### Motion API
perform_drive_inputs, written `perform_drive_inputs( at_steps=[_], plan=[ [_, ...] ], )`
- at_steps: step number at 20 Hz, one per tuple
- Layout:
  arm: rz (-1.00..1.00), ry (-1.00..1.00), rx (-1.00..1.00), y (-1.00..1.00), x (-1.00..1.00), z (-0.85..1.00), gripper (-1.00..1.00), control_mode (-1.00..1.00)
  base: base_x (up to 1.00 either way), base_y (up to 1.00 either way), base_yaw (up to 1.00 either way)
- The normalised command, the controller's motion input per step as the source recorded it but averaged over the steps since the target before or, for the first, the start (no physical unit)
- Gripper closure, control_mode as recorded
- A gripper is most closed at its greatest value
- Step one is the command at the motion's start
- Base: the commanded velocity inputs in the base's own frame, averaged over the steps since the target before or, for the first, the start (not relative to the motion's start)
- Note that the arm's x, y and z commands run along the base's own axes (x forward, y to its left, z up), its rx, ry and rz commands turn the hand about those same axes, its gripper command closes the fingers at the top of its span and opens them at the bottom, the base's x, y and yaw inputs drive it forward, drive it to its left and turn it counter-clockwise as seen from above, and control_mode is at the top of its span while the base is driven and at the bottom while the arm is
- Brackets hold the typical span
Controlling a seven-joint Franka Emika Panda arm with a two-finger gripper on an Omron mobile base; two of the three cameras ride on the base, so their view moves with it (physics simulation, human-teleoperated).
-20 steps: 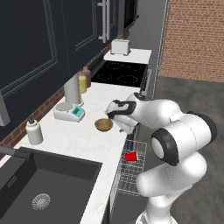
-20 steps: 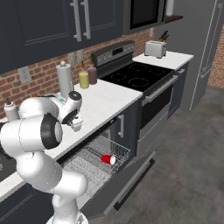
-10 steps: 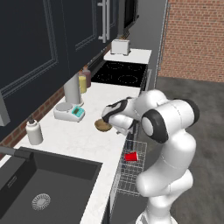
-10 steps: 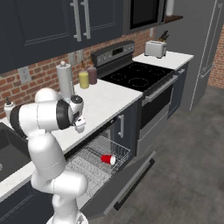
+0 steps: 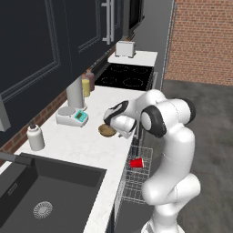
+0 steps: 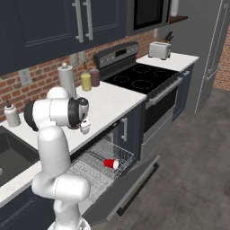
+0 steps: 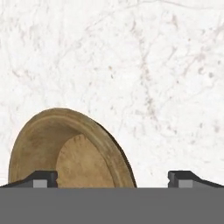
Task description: Pick up the cup and bowl from the counter, place them in the dishwasher, and close the dishwasher door.
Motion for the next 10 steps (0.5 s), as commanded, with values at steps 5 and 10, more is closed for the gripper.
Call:
perform_drive_inputs(
  at_steps=[5, 10],
  plan=[
    [0.0, 0.03, 0.0, 0.06, 0.13, -0.41, -1.0, -1.0, 0.0, 0.0, 0.0],
    [0.0, 0.04, -0.01, 0.2, 0.0, -0.42, 1.0, -1.0, 0.0, 0.0, 0.0]
  ],
)
